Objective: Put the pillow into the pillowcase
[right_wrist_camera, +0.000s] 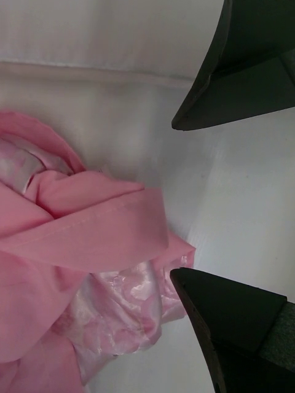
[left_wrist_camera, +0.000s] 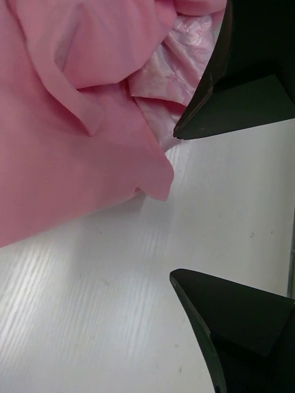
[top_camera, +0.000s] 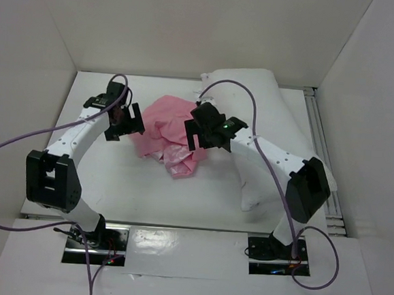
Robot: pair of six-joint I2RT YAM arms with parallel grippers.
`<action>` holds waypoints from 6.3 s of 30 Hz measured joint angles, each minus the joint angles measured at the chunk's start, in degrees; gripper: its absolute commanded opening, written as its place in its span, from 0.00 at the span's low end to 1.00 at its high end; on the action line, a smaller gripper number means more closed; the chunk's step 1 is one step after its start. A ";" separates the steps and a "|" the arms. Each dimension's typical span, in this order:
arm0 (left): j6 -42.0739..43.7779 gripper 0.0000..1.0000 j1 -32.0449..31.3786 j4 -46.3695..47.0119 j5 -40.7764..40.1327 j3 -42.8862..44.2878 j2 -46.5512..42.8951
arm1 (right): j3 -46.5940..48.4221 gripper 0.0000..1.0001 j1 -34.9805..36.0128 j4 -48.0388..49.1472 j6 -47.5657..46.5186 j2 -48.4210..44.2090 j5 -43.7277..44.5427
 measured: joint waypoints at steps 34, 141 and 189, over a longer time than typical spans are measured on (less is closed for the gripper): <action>-1.29 0.00 6.51 8.48 16.57 24.09 -22.88 | 34.51 0.00 4.11 1.22 -7.21 -11.80 -4.44; -5.77 0.00 -9.49 -3.72 -14.95 0.31 18.93 | -17.03 0.98 27.19 16.09 2.93 -1.14 -10.40; -15.56 0.00 16.46 -1.05 25.38 45.24 -13.57 | 28.52 0.00 22.29 4.98 -19.21 -24.85 7.91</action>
